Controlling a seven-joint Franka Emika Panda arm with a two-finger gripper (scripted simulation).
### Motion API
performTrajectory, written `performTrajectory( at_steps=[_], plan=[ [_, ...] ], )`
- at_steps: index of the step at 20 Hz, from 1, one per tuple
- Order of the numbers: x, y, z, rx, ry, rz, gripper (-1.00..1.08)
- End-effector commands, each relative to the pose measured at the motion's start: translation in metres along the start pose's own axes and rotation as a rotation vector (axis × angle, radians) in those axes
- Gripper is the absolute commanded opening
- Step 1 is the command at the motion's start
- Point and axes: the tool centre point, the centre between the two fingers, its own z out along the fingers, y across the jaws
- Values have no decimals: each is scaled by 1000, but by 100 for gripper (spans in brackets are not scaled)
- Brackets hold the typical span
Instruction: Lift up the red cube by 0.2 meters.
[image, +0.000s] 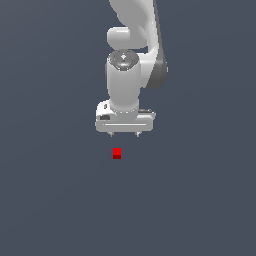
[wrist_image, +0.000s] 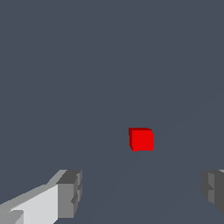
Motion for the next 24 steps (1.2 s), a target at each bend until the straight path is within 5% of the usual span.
performTrajectory(
  at_steps=[1,10,24],
  plan=[
    [0,0,0,0,0,0,100],
    [-2,7,28,2,-3,-3,100],
    [-10,33,144,9,-14,-16,100]
  ],
)
